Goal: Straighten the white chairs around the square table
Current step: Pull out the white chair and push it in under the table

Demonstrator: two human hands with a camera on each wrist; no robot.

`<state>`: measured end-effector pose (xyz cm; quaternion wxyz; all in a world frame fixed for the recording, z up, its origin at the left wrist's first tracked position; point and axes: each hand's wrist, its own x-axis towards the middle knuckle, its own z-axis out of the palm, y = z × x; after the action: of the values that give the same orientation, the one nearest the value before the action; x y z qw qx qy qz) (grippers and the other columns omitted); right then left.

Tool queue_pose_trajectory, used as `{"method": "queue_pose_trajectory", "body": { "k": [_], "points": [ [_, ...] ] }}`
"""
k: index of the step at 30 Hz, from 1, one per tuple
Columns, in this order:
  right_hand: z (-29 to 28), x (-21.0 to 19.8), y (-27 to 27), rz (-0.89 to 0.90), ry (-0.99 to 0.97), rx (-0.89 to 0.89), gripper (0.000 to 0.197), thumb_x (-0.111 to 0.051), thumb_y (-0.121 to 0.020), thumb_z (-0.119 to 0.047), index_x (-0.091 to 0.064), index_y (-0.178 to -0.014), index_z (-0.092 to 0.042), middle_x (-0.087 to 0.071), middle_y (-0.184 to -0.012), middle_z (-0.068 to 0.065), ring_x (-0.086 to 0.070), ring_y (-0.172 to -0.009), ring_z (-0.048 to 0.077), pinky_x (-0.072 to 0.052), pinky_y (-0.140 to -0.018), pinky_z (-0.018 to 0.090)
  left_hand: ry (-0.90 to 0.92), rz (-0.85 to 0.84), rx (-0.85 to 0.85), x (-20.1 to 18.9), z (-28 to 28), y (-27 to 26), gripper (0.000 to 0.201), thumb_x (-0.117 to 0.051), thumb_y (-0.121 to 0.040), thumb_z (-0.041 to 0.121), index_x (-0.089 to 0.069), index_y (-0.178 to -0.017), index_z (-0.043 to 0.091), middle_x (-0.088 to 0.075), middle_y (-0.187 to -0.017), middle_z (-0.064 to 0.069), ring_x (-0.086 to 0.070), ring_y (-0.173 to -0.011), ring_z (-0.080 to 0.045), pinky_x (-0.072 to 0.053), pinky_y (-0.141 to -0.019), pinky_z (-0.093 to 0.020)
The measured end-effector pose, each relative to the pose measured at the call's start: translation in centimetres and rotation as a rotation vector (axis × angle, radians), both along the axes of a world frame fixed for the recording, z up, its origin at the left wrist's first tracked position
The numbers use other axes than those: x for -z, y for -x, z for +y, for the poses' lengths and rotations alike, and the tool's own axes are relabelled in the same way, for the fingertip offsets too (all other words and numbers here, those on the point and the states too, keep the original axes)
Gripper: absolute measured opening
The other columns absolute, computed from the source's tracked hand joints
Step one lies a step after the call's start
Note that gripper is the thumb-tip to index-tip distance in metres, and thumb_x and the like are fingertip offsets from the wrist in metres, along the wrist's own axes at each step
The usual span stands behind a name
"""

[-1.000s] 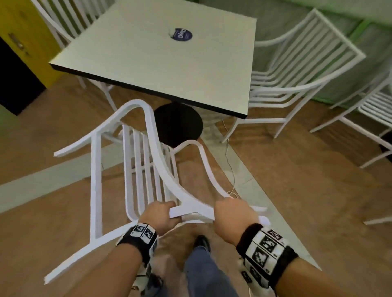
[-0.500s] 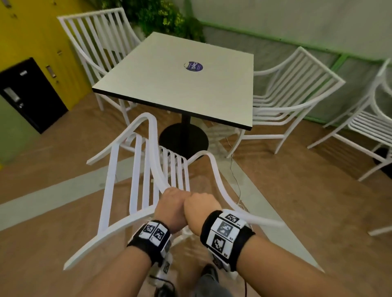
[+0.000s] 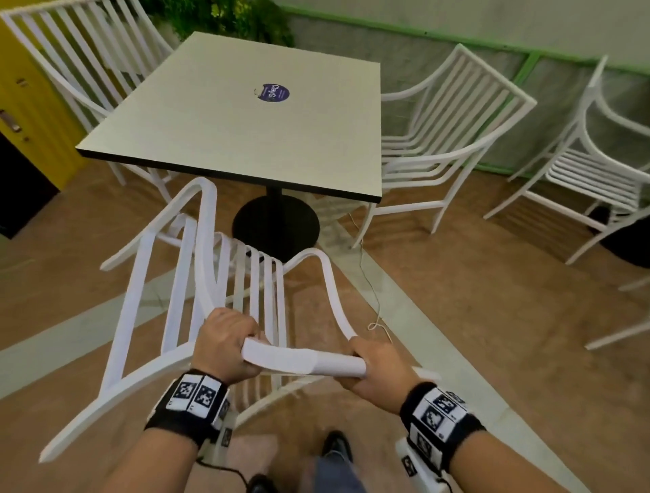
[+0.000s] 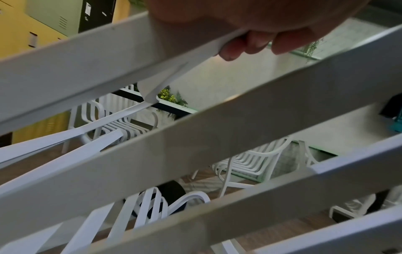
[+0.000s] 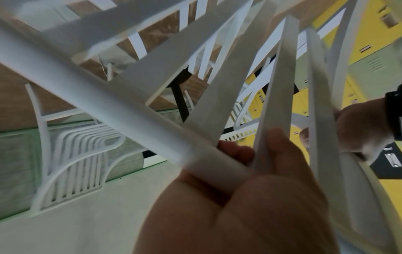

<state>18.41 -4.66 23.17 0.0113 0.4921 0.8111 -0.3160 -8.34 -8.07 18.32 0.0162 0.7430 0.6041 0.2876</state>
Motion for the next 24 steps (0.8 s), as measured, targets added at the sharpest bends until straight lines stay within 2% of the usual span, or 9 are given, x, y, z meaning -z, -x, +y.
{"method": "queue_pose_trajectory", "body": {
  "k": [4,7,11,14,17,20,22,23,24],
  "points": [
    [1.4,-0.2,0.4,-0.056,-0.042,-0.083,0.032,-0.066,-0.084,-0.041,-0.040,-0.082,-0.023,-0.063,-0.081,0.006,-0.047,-0.069,0.020,-0.034,-0.057,0.030,-0.021,0.012,-0.054,-0.1,0.3,0.4,0.021,-0.055,-0.062,0.030,-0.054,-0.050,0.013,-0.056,-0.048,-0.005,-0.055,-0.045,-0.025,-0.033,-0.061,-0.026],
    [1.8,-1.8,1.8,-0.062,-0.103,-0.151,0.033,-0.064,-0.085,-0.041,-0.037,-0.084,-0.023,-0.067,-0.086,0.007,-0.053,-0.069,0.024,-0.030,-0.057,0.029,-0.055,-0.019,-0.121,-0.8,0.1,1.8,0.023,-0.054,-0.067,0.026,-0.054,-0.050,0.010,-0.056,-0.049,-0.007,-0.054,-0.046,-0.025,-0.030,-0.061,-0.025],
    [0.9,-4.1,4.2,-0.041,-0.178,-0.257,0.034,-0.062,-0.086,-0.041,-0.032,-0.083,-0.023,-0.066,-0.082,0.006,-0.045,-0.062,0.021,-0.030,-0.053,0.030,-0.113,-0.141,-0.169,-1.9,-1.2,3.9,0.030,-0.053,-0.072,0.024,-0.050,-0.048,0.006,-0.052,-0.047,-0.009,-0.048,-0.045,-0.022,-0.027,-0.055,-0.022],
    [-0.4,-5.7,5.9,-0.039,-0.197,-0.307,0.030,-0.062,-0.086,-0.034,-0.034,-0.082,-0.022,-0.066,-0.080,0.005,-0.046,-0.060,0.020,-0.024,-0.045,0.025,-0.133,-0.299,-0.192,-1.4,-2.5,5.2,0.031,-0.055,-0.073,0.020,-0.049,-0.048,0.003,-0.051,-0.049,-0.009,-0.046,-0.045,-0.023,-0.033,-0.049,-0.027],
    [-2.1,-6.1,7.9,-0.059,-0.224,-0.337,0.024,-0.060,-0.084,-0.028,-0.037,-0.082,-0.021,-0.067,-0.077,0.005,-0.058,-0.062,0.026,-0.037,-0.052,0.031,-0.090,-0.459,-0.225,0.2,-3.9,6.1,0.027,-0.056,-0.071,0.016,-0.048,-0.048,0.004,-0.051,-0.051,-0.005,-0.044,-0.046,-0.019,-0.033,-0.047,-0.024],
    [-3.6,-5.0,10.1,-0.107,-0.221,-0.371,0.022,-0.057,-0.083,-0.024,-0.035,-0.082,-0.021,-0.065,-0.075,0.006,-0.057,-0.060,0.027,-0.039,-0.055,0.034,0.006,-0.652,-0.245,3.4,-5.4,7.1,0.024,-0.061,-0.075,0.014,-0.052,-0.053,0.011,-0.055,-0.058,-0.006,-0.051,-0.050,-0.019,-0.038,-0.049,-0.025],
    [-4.1,-3.9,11.5,-0.140,-0.215,-0.384,0.016,-0.054,-0.085,-0.023,-0.038,-0.085,-0.019,-0.065,-0.076,0.005,-0.055,-0.059,0.026,-0.045,-0.057,0.036,0.164,-0.765,-0.329,5.2,-6.3,7.7,0.016,-0.072,-0.075,0.026,-0.062,-0.063,0.027,-0.063,-0.074,0.000,-0.062,-0.064,-0.008,-0.046,-0.057,-0.018],
    [-4.3,-3.3,12.1,-0.155,-0.216,-0.385,0.013,-0.053,-0.086,-0.023,-0.040,-0.087,-0.018,-0.065,-0.077,0.005,-0.054,-0.059,0.025,-0.046,-0.058,0.036,0.250,-0.837,-0.392,5.7,-6.8,7.6,0.012,-0.076,-0.075,0.026,-0.066,-0.069,0.028,-0.065,-0.083,0.002,-0.064,-0.073,-0.002,-0.049,-0.064,-0.013],
    [-4.5,-2.7,12.7,-0.167,-0.216,-0.386,0.011,-0.052,-0.087,-0.022,-0.043,-0.089,-0.017,-0.065,-0.078,0.006,-0.053,-0.059,0.025,-0.046,-0.058,0.036,0.257,-0.915,-0.446,6.2,-7.1,7.5,0.013,-0.077,-0.074,0.017,-0.068,-0.075,0.026,-0.067,-0.089,-0.002,-0.065,-0.079,0.000,-0.050,-0.069,-0.012]
  ]
}}
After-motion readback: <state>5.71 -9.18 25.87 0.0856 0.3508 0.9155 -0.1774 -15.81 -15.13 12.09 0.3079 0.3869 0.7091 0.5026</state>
